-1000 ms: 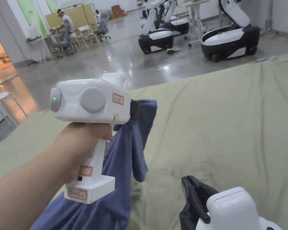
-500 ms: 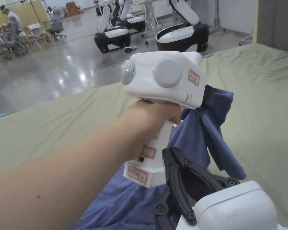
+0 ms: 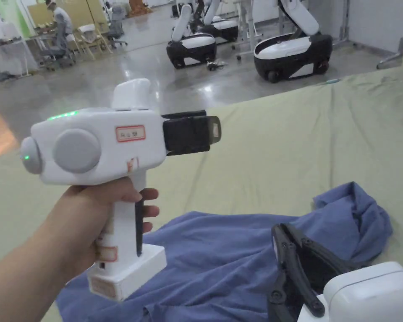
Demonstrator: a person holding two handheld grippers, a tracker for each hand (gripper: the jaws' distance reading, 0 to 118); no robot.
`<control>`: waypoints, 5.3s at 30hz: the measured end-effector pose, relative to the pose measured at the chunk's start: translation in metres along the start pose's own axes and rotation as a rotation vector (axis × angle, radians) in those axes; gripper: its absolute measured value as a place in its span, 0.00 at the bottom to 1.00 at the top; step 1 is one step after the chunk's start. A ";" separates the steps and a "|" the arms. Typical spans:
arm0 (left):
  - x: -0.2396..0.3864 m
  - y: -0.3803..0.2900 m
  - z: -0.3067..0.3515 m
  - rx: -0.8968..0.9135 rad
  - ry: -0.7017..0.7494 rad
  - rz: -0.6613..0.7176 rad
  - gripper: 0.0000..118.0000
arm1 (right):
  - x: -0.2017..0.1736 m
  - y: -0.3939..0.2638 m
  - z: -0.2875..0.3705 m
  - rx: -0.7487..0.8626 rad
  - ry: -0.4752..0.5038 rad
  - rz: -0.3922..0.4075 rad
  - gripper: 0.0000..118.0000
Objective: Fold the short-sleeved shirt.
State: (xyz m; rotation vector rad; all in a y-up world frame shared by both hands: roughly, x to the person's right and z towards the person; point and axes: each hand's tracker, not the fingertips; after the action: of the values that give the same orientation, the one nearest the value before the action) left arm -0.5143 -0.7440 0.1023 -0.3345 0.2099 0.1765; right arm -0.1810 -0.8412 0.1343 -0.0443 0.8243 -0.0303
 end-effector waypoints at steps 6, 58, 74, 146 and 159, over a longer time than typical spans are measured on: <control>-0.082 -0.094 0.127 0.091 0.337 0.000 0.79 | -0.015 -0.005 -0.005 -0.025 0.005 0.041 0.06; -0.140 -0.174 0.058 -0.241 0.307 0.075 0.03 | 0.190 0.022 -0.171 -0.463 -0.293 0.058 0.78; -0.150 -0.176 0.048 -0.282 0.285 0.086 0.03 | 0.223 -0.064 -0.227 -0.722 -0.250 -0.113 0.05; -0.270 -0.006 -0.008 0.042 0.652 -0.065 0.03 | 0.164 0.092 -0.363 -0.313 -0.327 0.185 0.04; -0.246 -0.155 0.047 -0.094 0.598 0.130 0.03 | 0.150 -0.022 -0.223 -0.482 -0.255 0.202 0.04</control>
State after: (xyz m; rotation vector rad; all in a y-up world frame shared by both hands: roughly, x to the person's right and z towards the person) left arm -0.7114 -0.9052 0.2503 -0.4624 0.8171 0.2123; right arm -0.2431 -0.8759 -0.1261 -0.4107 0.5631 0.3586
